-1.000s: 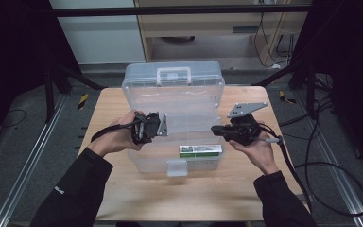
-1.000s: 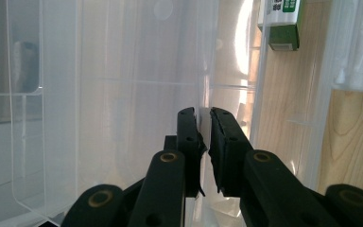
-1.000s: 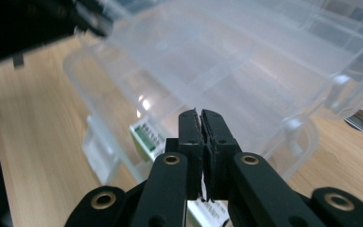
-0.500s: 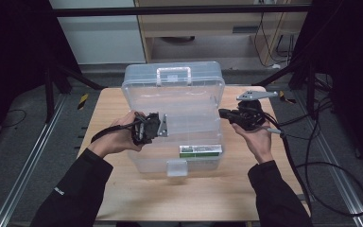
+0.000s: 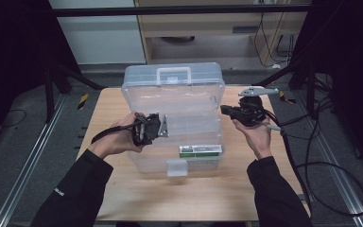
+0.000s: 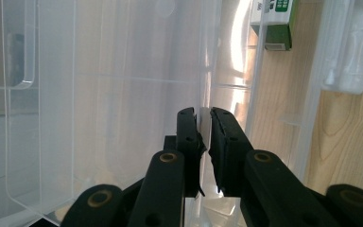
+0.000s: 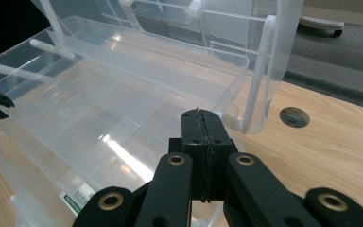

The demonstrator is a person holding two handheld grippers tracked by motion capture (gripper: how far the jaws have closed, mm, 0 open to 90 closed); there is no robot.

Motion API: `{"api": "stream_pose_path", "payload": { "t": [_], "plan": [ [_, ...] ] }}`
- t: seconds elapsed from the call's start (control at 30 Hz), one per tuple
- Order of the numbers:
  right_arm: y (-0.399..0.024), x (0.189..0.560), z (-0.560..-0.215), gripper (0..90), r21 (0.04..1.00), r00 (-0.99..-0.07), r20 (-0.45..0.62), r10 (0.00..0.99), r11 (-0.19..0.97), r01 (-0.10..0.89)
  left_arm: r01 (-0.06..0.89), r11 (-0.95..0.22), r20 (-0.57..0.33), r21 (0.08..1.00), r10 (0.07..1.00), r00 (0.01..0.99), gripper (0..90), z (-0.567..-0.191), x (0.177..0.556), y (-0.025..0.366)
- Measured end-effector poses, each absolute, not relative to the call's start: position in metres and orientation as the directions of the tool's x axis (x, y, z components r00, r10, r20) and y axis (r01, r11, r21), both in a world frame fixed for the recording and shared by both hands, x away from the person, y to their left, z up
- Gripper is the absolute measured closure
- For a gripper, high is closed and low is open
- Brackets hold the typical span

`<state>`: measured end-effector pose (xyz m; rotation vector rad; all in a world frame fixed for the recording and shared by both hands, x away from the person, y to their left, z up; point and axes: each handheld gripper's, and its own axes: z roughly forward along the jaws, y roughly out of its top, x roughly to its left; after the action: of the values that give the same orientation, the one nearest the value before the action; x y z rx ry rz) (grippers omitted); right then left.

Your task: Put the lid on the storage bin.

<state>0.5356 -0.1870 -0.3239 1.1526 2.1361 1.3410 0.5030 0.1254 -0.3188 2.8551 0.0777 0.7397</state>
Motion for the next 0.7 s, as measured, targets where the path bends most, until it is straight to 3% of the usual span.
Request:
{"api": "stream_pose_path", "payload": {
  "t": [0.7],
  "plan": [
    [-0.191, 0.538, -0.325, 90.0, 0.881, -0.586, 0.116, 0.802, 0.190, 0.434, -0.018, -0.980, 0.452, 0.198, 0.075, 0.889, 81.0, -0.330, 0.492, 0.126]
  ]
}}
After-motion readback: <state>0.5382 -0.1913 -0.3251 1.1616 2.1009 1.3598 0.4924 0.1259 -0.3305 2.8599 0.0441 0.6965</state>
